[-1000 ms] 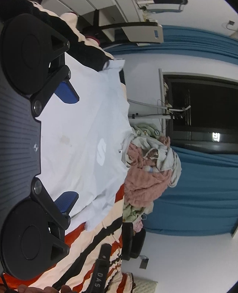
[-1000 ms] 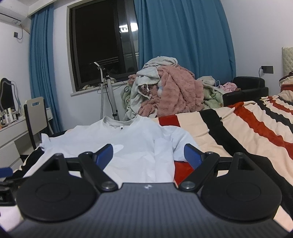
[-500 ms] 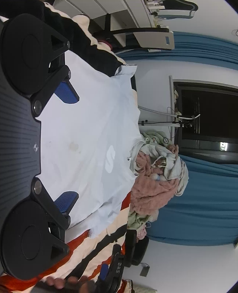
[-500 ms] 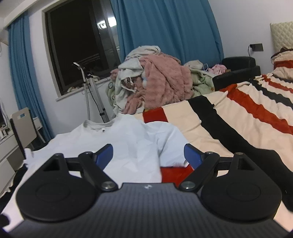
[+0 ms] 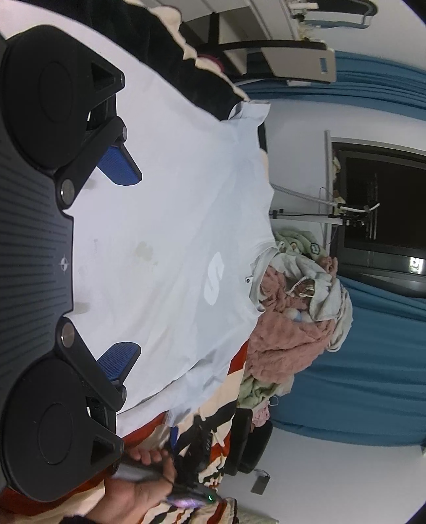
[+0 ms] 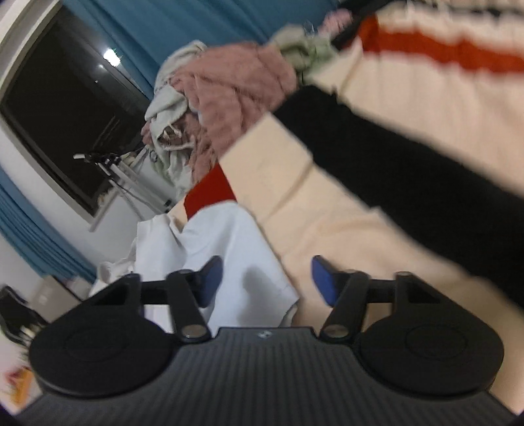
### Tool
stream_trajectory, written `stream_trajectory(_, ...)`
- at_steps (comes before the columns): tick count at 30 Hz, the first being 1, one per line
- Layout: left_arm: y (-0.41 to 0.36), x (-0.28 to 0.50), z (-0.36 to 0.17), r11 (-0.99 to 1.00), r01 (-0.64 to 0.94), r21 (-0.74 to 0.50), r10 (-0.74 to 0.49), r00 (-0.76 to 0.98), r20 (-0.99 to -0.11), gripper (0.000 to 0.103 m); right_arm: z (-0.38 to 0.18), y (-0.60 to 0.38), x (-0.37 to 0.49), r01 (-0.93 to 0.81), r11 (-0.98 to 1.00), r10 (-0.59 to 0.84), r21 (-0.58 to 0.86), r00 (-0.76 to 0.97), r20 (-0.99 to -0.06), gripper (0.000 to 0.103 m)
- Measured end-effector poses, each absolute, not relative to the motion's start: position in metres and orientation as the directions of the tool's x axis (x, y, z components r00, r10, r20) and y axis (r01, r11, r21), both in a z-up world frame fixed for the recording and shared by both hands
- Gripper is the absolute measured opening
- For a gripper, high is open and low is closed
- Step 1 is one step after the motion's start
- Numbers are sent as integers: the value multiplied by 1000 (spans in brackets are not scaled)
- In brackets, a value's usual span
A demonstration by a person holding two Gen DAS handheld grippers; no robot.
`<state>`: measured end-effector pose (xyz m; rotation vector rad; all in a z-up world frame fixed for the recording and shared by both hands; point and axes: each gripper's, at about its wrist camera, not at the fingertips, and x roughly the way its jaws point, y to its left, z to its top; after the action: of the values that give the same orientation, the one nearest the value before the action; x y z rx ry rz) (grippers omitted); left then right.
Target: Fold clothes
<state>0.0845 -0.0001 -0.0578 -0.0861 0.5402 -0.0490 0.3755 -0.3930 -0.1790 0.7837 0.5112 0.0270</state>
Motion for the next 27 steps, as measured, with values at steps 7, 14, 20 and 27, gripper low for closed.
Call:
stream_trajectory(7,11,102,-64,982,9,-188,-112,828,-549,103,-141,-346,403,-23,915,197,403,897,-396,9)
stream_trajectory(14,25,107,-73,963,-20,-267,-148,791,-594,103,-99,-368,435,97,991,-59,87,929,-366,9)
stream_trajectory(20,31,119,-82,962,-21,-273,-157,775,-612,103,-146,-399,463,207,978,-173,20,865,-472,7)
stream_trajectory(27,30,130,-87,968,-1,-252,-157,780,-605,103,-136,-396,436,181,980,-121,86,875,-469,60)
